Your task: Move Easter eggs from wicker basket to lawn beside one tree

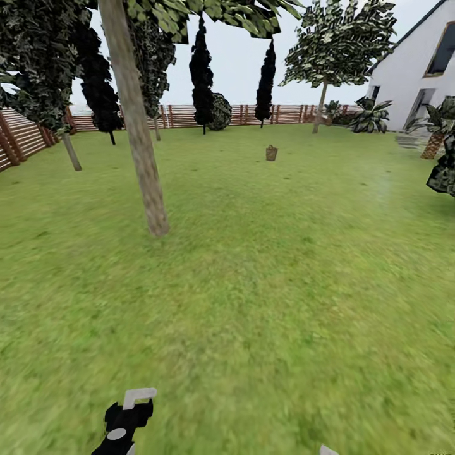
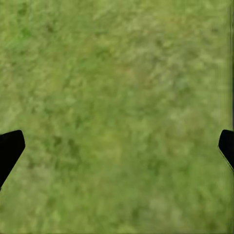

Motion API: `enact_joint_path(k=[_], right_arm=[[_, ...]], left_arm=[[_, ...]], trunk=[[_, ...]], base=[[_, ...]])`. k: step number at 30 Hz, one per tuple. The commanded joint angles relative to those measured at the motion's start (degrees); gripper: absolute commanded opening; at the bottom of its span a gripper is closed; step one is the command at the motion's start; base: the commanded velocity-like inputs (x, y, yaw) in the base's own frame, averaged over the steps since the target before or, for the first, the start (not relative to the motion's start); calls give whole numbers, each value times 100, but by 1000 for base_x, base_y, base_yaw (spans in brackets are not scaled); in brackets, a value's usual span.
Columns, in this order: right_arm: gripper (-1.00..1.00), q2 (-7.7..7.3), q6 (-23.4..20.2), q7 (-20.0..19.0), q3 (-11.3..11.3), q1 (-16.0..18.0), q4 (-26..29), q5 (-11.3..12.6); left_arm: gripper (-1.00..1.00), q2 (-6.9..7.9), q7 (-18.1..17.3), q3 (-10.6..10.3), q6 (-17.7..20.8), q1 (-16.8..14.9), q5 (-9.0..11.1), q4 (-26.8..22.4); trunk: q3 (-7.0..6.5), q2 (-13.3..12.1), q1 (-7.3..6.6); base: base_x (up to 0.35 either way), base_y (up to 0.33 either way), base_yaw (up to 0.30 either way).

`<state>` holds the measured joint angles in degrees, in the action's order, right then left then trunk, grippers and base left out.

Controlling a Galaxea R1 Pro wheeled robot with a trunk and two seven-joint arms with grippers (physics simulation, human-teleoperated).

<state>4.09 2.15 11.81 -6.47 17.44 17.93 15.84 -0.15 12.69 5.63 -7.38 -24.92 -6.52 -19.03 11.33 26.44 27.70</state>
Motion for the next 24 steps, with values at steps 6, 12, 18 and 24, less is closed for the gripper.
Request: enact_joint_path(k=[6,12,18,24], right_arm=[[100,4,22,6,-13,5,0,43],[100,4,22,6,-13,5,0,42],[100,4,22,6,-13,5,0,42],[100,5,22,6,-13,5,0,42]], left_arm=[[100,-3,6,35,-18,-4,-60,5],[100,-3,6,35,-18,-4,-60,5],[100,-3,6,35,-18,-4,-60,5],[100,-3,6,35,-18,-4,-60,5]], trunk=[[9,9,6],[9,9,6],[9,9,6],[9,9,6]], base=[[309,102,-234],[318,20,-50],[322,1,-3],[322,42,0]])
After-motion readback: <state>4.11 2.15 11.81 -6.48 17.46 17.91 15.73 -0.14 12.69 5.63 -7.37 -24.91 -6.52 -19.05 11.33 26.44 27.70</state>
